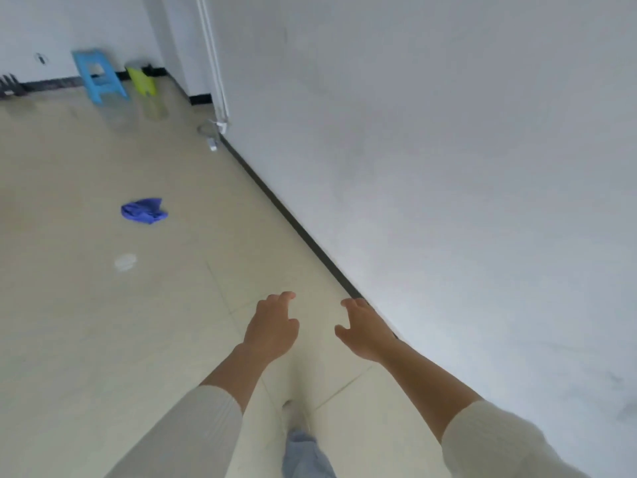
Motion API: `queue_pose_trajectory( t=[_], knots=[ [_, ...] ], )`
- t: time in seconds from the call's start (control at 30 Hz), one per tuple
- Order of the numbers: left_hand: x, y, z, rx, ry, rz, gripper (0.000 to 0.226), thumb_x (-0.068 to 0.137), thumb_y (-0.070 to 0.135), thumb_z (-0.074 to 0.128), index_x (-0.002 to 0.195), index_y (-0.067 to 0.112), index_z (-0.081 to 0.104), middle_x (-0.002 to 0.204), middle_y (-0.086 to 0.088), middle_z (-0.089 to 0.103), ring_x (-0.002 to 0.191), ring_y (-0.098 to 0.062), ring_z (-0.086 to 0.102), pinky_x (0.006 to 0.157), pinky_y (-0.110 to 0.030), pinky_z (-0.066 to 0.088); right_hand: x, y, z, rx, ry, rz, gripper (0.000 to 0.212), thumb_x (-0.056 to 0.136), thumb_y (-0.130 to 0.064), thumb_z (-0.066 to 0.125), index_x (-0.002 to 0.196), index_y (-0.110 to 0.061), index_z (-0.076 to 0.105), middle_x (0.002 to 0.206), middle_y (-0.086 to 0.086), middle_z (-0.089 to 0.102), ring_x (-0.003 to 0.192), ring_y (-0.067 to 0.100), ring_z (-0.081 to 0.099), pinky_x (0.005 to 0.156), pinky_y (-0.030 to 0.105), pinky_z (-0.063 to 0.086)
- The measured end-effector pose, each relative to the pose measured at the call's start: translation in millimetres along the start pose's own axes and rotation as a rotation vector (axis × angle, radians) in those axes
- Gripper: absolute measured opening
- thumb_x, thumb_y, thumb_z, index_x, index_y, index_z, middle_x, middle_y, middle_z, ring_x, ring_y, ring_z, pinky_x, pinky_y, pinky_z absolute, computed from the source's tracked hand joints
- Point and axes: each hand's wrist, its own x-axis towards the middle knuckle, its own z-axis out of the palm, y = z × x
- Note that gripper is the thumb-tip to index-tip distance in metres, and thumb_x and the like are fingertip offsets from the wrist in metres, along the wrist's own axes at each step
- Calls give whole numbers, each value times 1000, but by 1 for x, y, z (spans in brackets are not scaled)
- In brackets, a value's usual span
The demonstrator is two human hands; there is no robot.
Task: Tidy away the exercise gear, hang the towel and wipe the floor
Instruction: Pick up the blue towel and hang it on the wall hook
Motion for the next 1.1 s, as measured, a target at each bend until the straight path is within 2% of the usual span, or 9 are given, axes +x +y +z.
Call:
queue_pose_trajectory(
  t=[0.13, 0.3, 0.57, 0.8, 0.97, 1.1],
  knots=[
    [85, -47, -54, 30, 56, -66, 56, 90, 16, 46, 144, 23, 33, 142, -4, 41, 130, -23, 34, 102, -35, 38, 107, -66, -8, -51, -23, -106, 59, 93, -30, 49, 146, -15, 29, 147, 1, 35, 130, 21, 39, 99, 36, 43],
    [189, -96, -127, 31, 107, -164, 55, 90, 20, 47, 144, 23, 33, 143, -6, 39, 131, -24, 33, 103, -35, 37, 234, -148, -27, -140, -64, -205, 57, 93, -31, 50, 144, -14, 31, 144, 4, 38, 129, 25, 40, 102, 39, 41],
    [312, -194, -230, 23, 150, -314, 56, 91, 30, 48, 144, 24, 31, 145, -3, 36, 132, -23, 31, 102, -38, 39, 404, -282, -34, -333, -113, -396, 55, 94, -34, 50, 142, -14, 32, 143, 6, 39, 127, 26, 42, 103, 42, 39],
    [436, -341, -332, 230, 157, -327, 57, 92, 29, 45, 146, 23, 27, 145, -2, 33, 131, -22, 32, 100, -36, 38, 573, -435, 8, -392, -143, -471, 57, 93, -36, 49, 143, -14, 32, 142, 7, 37, 127, 28, 40, 102, 44, 39],
    [524, -453, -419, 258, 157, -380, 58, 93, 32, 45, 146, 22, 27, 144, -2, 34, 130, -23, 32, 98, -35, 39, 684, -554, 33, -378, -174, -436, 57, 92, -36, 50, 143, -15, 32, 141, 6, 38, 126, 27, 41, 102, 44, 39],
    [580, -512, -479, 212, 152, -410, 58, 93, 31, 46, 146, 22, 27, 142, -3, 38, 127, -23, 35, 97, -36, 40, 757, -637, 40, -391, -172, -458, 57, 93, -35, 49, 143, -15, 31, 140, 6, 38, 125, 27, 40, 100, 43, 38]
  ],
)
